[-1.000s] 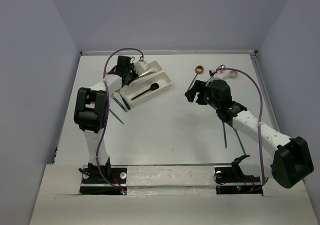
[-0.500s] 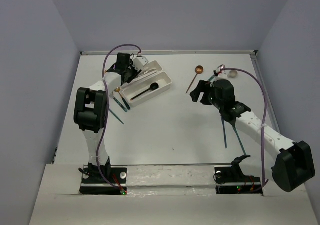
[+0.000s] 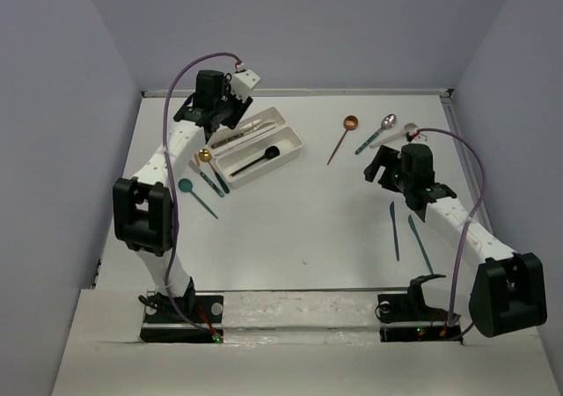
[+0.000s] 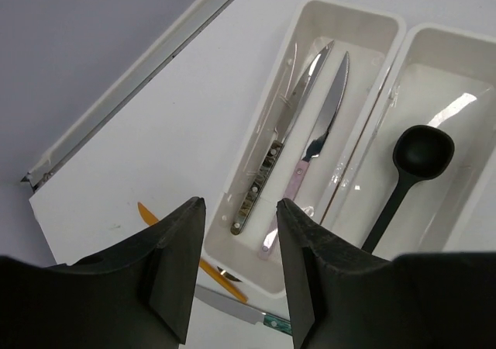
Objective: Sort the eating utensils into containers
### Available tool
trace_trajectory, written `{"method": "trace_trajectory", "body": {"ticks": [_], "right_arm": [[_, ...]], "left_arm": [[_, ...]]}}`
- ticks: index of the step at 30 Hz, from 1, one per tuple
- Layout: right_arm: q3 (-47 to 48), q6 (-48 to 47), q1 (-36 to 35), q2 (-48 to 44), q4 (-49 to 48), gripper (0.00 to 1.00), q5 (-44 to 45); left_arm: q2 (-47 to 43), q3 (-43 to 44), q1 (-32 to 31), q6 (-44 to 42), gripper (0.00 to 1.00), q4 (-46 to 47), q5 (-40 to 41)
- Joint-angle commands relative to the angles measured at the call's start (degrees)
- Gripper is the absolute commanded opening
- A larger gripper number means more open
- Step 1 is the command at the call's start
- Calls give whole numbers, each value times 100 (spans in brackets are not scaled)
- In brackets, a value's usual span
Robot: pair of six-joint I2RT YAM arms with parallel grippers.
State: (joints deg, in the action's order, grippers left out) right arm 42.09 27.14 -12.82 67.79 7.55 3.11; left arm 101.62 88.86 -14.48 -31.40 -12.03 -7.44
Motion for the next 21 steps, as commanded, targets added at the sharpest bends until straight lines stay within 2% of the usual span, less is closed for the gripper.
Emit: {"method": "trace_trajectory", "body": {"ticks": [1,9,14,18,21], "right_arm": [[-139,-147,428,-204,-17,87,-268],[-306,-217,1000,-416,-17,89,-680],[-359,-261,1053,-442,-17,89,-689],[-420,-270,1053,-503,1,89,-689],[-447,-253,1053,-617,9,88,-672]], "left_arm": [[-563,-78,-2,318,55,-396,-161],[-1258,-746,-2,459,58,-870,-512],[-1557,-1168,173,486,62,-1038,-161],[-1725,-1485,1024,714,63,-1003,-398],[-1996,-2089,1656,723,65,-819,-372]]}}
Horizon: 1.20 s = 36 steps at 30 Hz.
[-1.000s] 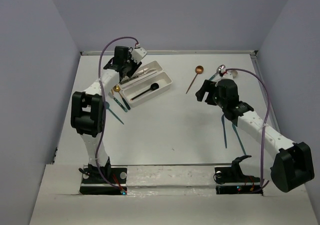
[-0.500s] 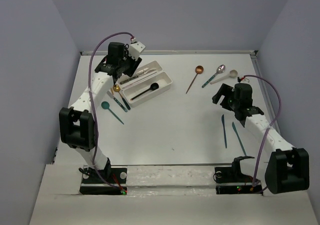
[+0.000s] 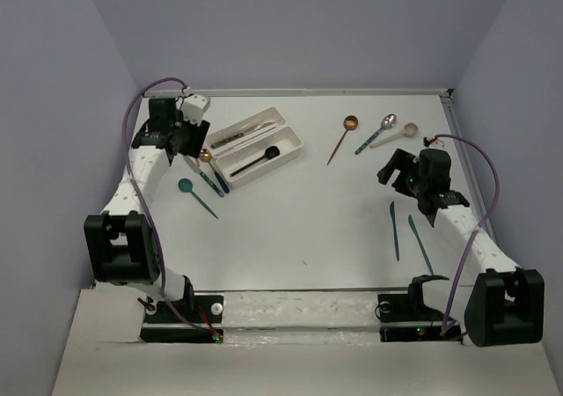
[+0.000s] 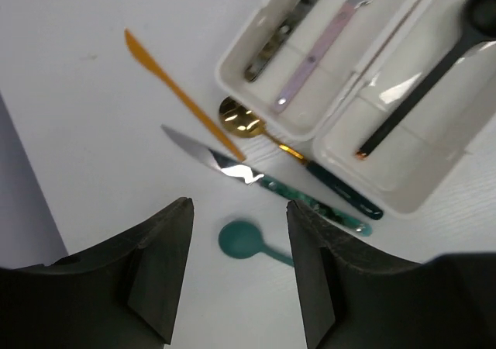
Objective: Sort the eating utensils into containers
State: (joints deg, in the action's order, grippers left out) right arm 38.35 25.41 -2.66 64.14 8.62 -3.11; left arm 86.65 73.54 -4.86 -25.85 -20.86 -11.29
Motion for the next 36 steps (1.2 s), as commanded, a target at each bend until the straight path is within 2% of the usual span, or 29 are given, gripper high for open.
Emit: {"method": "trace_trajectory", "body": {"ticks": [1,10,15,19,24,36], "right_arm": [[-82,-89,37,-288,-106,88,-40],[-214,-133,37,-753,-89,86,-216],[-214,-133,37,-798,-98,86,-286],[-205,-142,37,-754,-89,86,-321],[-222,-185,37,-789,-98,86,-286],[-196,-221,37,-806,-89,85,-295]], "left_arm": [[-544,-690,749,159,66,100,56],[-176,-1657,1207,536,69,241,93],[308,-1597,892,958,69,214,-58],[361,-1632,514,1090,75,311,-189],[668,-1685,513,1082,75,302,179],[844,-1632,513,985,73,83,267]]}}
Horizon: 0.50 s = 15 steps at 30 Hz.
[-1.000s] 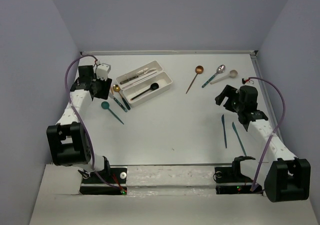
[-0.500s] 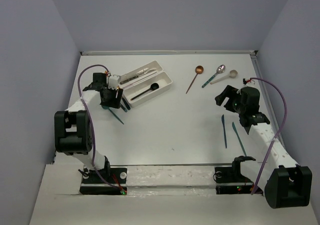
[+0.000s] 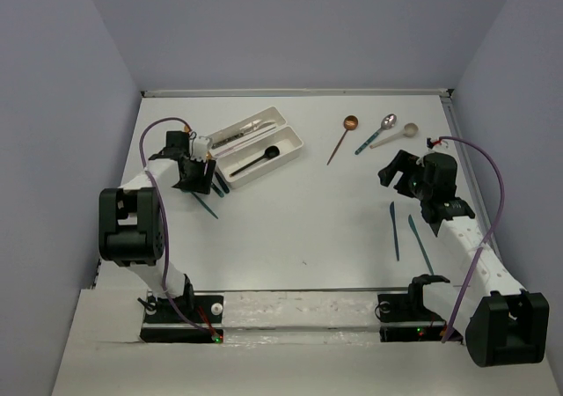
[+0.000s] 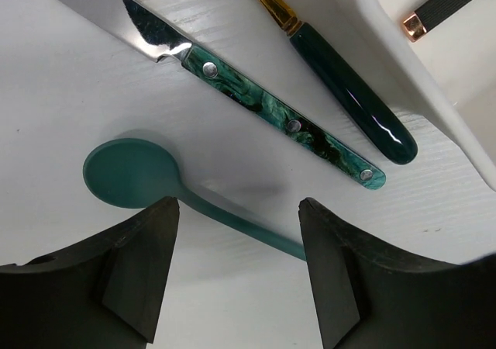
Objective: Sort the eating utensils into containers
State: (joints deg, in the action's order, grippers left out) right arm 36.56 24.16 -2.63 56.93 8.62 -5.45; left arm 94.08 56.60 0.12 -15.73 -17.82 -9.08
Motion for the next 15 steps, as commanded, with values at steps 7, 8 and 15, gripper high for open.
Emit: {"method": "trace_trajectory", "body": {"ticks": [7,8,15], "right_arm": [[-17,-96,35,-59,-98,85,-52],[-17,-105,35,-68,-98,85,-52],[-35,-105,35,-112,-106,85,-44]], "left_arm": [[277,158,14,-106,73,-353,249],[312,176,23,-89,73,-353,223],[470,106,154,-203,56,-345,188]]}}
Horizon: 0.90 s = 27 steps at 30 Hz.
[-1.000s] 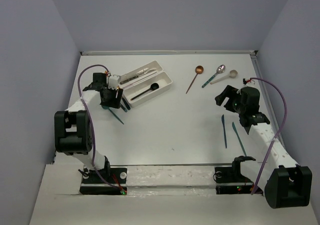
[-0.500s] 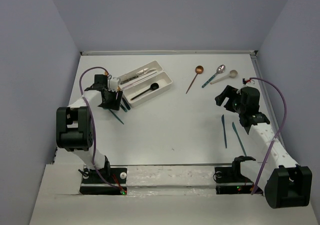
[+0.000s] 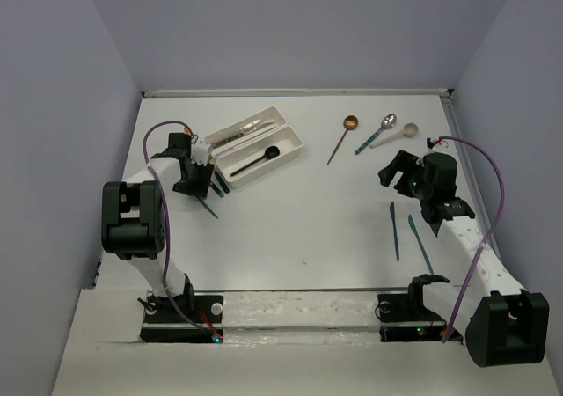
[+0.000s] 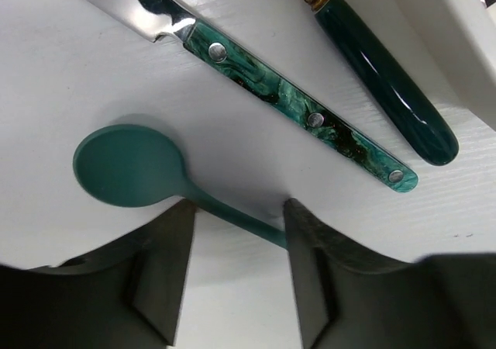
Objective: Sort the eating utensils into containers
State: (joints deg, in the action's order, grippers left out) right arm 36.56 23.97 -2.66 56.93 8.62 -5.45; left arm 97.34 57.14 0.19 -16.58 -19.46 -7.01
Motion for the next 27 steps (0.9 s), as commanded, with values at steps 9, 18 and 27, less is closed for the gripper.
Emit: {"method": "trace_trajectory", "body": {"ticks": [9,18,27], "right_arm": [[-43,-103,37,-155,-98,85,-35],[-70,-129,37,-252,-89,85,27],[-87,-112,37,-252,-106,85,-17]], "left_arm": [[267,-28,649,-302,32,302,445],[470,-63,825,-381,0,619,586],[-222,-256,1264,-592,0,865,140]]}}
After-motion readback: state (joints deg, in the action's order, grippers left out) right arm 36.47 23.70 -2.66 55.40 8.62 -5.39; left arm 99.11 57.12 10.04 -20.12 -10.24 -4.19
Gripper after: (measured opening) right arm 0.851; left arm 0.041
